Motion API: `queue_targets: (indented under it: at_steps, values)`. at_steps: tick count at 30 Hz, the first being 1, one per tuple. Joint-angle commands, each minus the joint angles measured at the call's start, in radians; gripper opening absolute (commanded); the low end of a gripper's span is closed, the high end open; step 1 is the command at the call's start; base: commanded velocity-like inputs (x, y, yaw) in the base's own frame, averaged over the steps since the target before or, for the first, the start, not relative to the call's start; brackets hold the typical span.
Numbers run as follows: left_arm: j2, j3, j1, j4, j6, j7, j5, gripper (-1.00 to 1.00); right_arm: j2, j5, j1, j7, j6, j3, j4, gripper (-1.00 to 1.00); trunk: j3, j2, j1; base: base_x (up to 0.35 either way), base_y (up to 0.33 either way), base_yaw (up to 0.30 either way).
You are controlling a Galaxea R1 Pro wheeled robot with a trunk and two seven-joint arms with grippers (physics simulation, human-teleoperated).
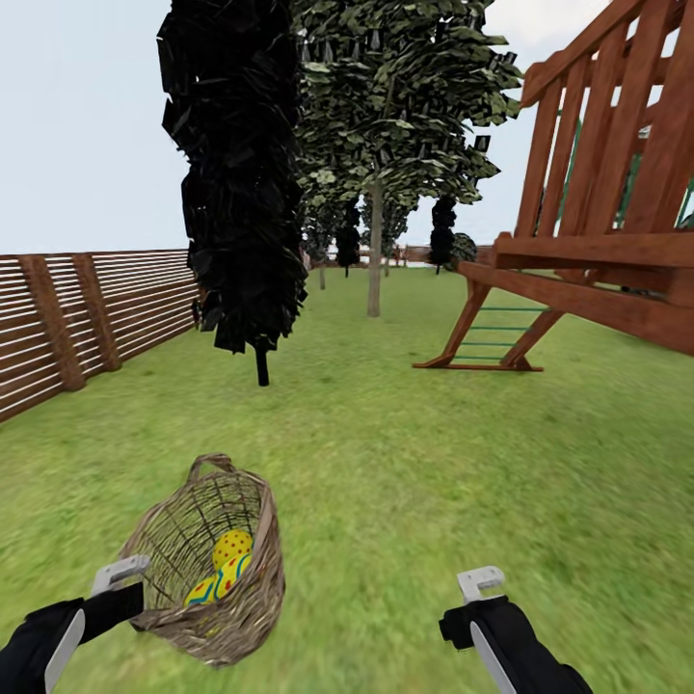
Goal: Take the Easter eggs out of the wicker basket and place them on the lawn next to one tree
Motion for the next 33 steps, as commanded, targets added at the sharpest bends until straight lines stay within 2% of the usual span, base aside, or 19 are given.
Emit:
queue_targets:
  at_steps: [1,8,16,33]
  values:
    - [-0.001,0.003,-0.001,-0.001,0.009,-0.002,0.016,-1.00,-0.002,-0.011,-0.001,-0.010,0.003,0.003,-0.001,1.00,0.000,-0.001,0.001,0.335,0.000,-0.002]
    - [-0.002,0.003,-0.001,0.000,0.009,-0.002,0.016,-1.00,-0.003,-0.012,-0.001,-0.010,0.002,0.002,-0.002,1.00,-0.001,-0.001,0.001,0.335,0.000,-0.002]
    - [-0.008,0.003,-0.001,0.000,0.009,-0.002,0.015,-1.00,-0.001,-0.012,-0.001,-0.010,0.003,0.003,0.000,1.00,-0.007,-0.001,0.001,0.335,0.000,-0.183]
    - [-0.010,0.001,-0.001,0.000,0.009,-0.002,0.015,-1.00,-0.005,-0.010,-0.001,-0.010,0.002,0.002,0.000,1.00,-0.007,-0.001,0.001,0.335,0.000,-0.002]
